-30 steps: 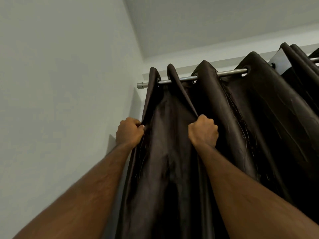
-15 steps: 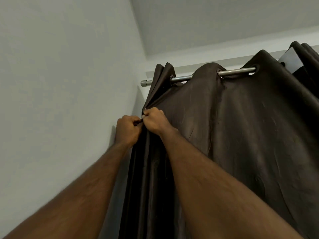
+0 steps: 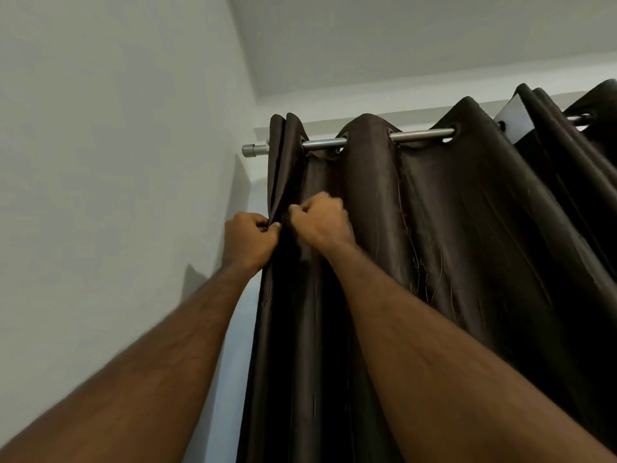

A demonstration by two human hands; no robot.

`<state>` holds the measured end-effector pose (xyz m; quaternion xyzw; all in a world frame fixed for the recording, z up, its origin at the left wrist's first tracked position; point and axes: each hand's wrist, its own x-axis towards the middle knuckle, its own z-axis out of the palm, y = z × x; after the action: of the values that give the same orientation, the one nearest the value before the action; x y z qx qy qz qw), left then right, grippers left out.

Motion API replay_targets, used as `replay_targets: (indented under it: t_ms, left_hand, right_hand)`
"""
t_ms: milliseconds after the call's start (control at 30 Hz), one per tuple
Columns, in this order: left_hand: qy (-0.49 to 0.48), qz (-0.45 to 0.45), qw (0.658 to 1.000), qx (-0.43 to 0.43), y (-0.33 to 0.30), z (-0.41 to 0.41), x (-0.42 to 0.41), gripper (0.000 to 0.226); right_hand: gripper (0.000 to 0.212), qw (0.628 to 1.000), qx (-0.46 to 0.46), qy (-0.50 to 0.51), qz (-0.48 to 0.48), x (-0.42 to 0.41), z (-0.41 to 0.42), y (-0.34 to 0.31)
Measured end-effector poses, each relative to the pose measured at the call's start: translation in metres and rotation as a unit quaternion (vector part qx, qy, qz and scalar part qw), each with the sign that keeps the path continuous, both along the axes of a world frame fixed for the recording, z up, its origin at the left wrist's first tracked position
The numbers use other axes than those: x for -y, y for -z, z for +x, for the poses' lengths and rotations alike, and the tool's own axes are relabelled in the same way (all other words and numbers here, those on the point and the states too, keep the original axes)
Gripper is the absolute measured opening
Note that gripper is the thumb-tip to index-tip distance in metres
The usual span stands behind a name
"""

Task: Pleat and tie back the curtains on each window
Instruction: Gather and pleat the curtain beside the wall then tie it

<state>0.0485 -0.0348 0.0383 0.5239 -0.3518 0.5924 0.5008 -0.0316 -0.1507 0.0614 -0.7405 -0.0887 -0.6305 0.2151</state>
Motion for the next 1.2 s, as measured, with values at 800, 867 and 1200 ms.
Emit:
replay_targets:
  t_ms: [800, 867, 1200]
  left_hand:
    - [0.047, 0.038, 0.998, -0.005, 0.002, -0.002, 0.01, 0.026]
    - [0.064, 0.04, 0.997, -0.004, 0.004, -0.001, 0.013, 0.039]
    - [0.052, 0.024, 0.998, 0.018, 0.009, 0.005, 0.034, 0.031]
  right_hand:
    - [0.014, 0.999, 0.005, -0.036, 0.029, -0.012, 0.016, -0.024]
    - [0.012, 0.999, -0.011, -0.033, -0.001, -0.021, 0.027, -0.032]
    - [0.027, 0.994, -0.081, -0.074, -0.019, 0.013, 0.024, -0.022]
